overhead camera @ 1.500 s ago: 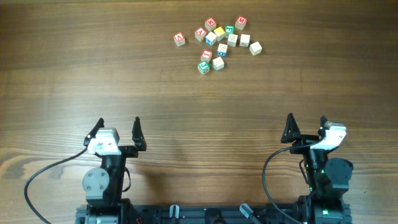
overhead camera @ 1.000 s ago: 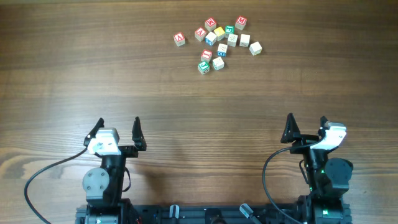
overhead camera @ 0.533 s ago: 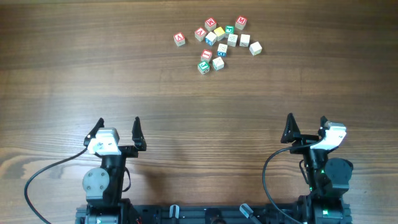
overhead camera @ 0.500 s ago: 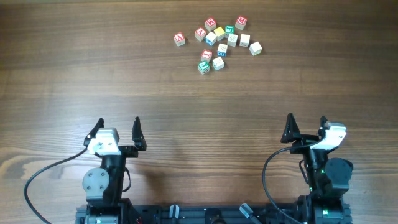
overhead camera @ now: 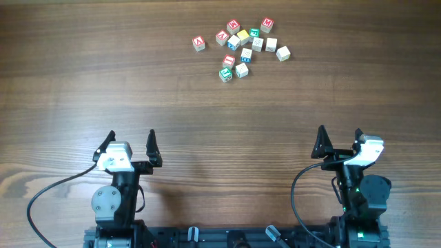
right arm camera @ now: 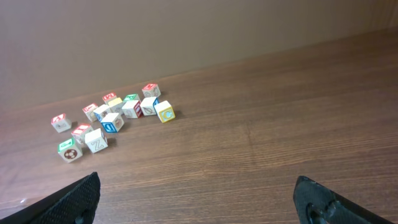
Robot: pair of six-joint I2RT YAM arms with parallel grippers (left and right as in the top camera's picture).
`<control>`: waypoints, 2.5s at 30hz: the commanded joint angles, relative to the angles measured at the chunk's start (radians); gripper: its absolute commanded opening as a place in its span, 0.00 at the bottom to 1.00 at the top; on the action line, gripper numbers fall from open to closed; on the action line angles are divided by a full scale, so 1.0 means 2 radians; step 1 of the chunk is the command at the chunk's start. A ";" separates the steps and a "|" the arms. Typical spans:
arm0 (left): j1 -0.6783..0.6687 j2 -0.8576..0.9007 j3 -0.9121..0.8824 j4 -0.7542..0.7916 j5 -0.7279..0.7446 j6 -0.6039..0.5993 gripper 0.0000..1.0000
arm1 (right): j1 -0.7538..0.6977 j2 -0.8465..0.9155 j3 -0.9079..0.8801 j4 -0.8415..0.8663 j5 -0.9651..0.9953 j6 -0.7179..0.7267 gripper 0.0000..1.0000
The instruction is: Form a tower
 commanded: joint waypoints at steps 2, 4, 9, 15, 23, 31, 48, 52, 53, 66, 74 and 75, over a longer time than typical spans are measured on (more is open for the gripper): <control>-0.001 -0.003 -0.005 0.002 0.009 0.010 1.00 | 0.002 0.000 0.001 0.003 0.003 -0.007 1.00; -0.001 -0.003 -0.005 0.002 0.009 0.010 1.00 | 0.002 0.000 0.001 0.003 0.003 -0.007 1.00; -0.001 -0.003 -0.005 0.002 0.009 0.010 1.00 | 0.002 0.000 0.001 0.003 0.003 -0.007 0.99; -0.001 -0.003 -0.005 0.002 0.009 0.010 1.00 | 0.002 0.000 0.001 0.003 0.003 -0.007 1.00; -0.001 -0.003 -0.005 0.002 0.007 0.010 1.00 | 0.002 0.000 0.001 0.003 0.003 -0.007 1.00; -0.001 -0.003 -0.005 0.028 0.077 0.010 1.00 | 0.002 0.000 0.001 0.003 0.003 -0.007 1.00; -0.001 0.029 0.082 0.031 0.122 -0.071 1.00 | 0.002 0.000 0.001 0.003 0.003 -0.007 1.00; -0.001 0.099 0.121 0.031 0.148 -0.071 1.00 | 0.002 0.000 0.001 0.003 0.003 -0.007 1.00; -0.001 0.121 0.130 0.031 0.152 -0.071 1.00 | 0.002 0.000 0.001 0.003 0.003 -0.007 1.00; -0.001 0.472 0.392 -0.019 0.213 -0.071 1.00 | 0.002 0.000 0.001 0.003 0.003 -0.007 1.00; -0.001 0.507 0.407 -0.014 0.207 -0.059 1.00 | 0.002 0.000 0.001 0.003 0.003 -0.007 1.00; -0.001 0.508 0.407 -0.012 0.207 -0.041 1.00 | 0.002 0.000 0.001 0.003 0.003 -0.007 1.00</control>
